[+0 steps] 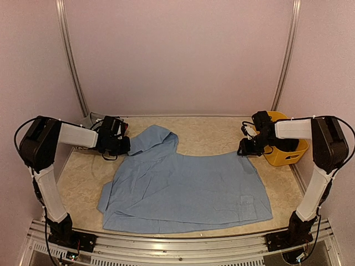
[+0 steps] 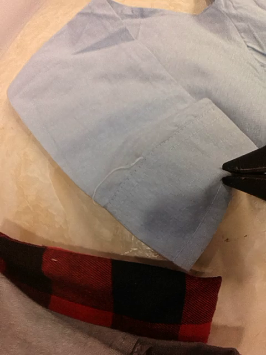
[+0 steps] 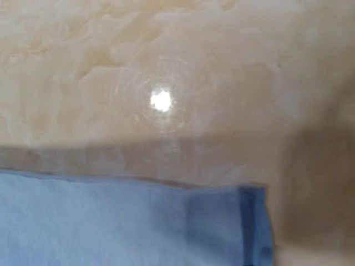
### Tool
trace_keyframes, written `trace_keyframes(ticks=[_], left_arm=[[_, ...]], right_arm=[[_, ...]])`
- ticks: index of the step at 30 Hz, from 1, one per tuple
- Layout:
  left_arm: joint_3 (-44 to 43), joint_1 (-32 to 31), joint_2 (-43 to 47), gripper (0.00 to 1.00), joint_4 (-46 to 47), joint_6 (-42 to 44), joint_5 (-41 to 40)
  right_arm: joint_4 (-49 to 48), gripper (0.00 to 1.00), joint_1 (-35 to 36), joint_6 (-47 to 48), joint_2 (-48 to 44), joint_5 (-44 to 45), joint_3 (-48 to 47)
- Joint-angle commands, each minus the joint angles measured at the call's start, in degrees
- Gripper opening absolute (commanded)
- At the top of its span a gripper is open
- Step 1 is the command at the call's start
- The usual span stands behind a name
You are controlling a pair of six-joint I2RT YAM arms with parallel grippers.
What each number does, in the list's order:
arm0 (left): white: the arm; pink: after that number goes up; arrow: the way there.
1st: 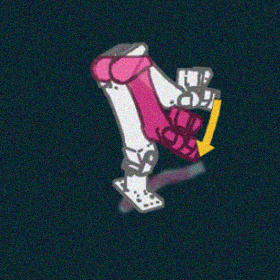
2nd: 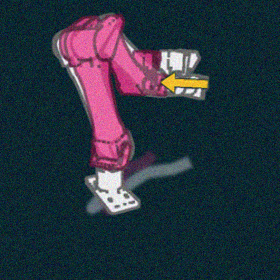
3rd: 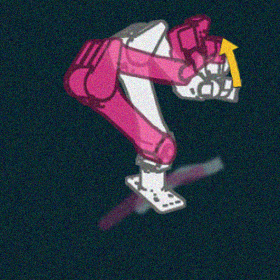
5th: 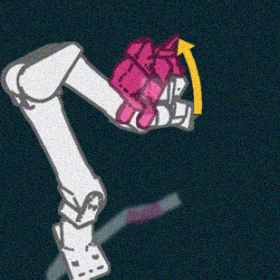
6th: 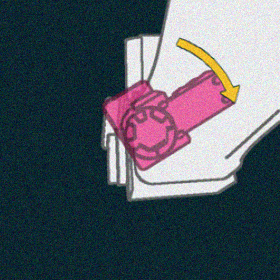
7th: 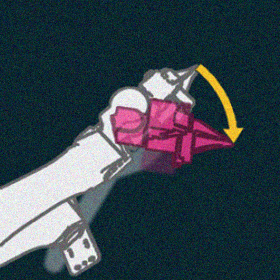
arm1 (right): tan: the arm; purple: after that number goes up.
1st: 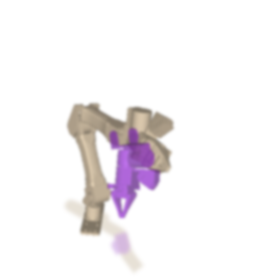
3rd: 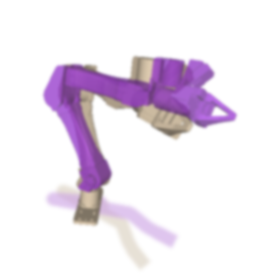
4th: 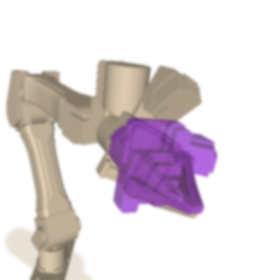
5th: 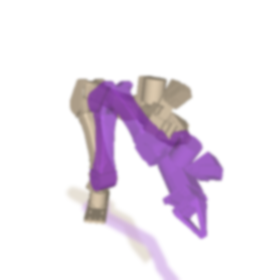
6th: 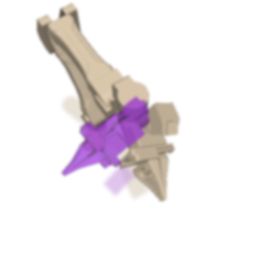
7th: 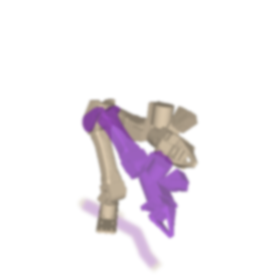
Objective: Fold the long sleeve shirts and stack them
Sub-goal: Pick up the 1/3-folded shirt from the center of the board.
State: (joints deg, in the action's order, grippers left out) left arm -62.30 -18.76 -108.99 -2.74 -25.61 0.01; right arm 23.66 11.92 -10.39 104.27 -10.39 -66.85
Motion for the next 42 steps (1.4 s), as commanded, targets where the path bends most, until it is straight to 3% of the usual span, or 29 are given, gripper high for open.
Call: trace_keyframes(ticks=[1, 11, 18, 25, 33, 37, 42], left_arm=[[-2.16, 0.13, 8.03, 0.0, 1.18, 0.22, 3.46], [-1.9, -0.09, 18.7, 0.0, -1.8, -0.14, 8.67], [-2.16, -3.06, 29.32, 0.0, -7.68, 0.12, 10.7], [-2.62, -11.63, 42.89, 0.0, -22.28, -1.08, 5.15], [-2.26, -25.05, 57.6, 0.0, -39.96, -11.48, -2.16], [0.03, -30.76, 65.06, 0.0, -43.1, -16.66, -2.37], [5.27, -32.65, 74.74, 0.0, -40.81, -18.19, 2.98]], right_arm=[[0.82, 0.47, -0.59, -0.76, -3.71, 2.46, 0.79], [0.66, 0.55, -0.61, -0.91, -3.54, 4.6, -0.27], [-0.4, 0.56, -0.63, -0.57, -4.57, 3.1, 0.45], [1.65, 0.56, -0.61, 1.29, -6.19, 0.49, -0.58], [1.58, 0.58, -0.62, 1.96, -7.0, 1.47, 0.7], [0.79, 0.58, -0.65, 2.23, -7.15, 1.2, 1.7], [0.84, 0.57, -0.64, 2.26, -6.77, 0.32, 1.49]])
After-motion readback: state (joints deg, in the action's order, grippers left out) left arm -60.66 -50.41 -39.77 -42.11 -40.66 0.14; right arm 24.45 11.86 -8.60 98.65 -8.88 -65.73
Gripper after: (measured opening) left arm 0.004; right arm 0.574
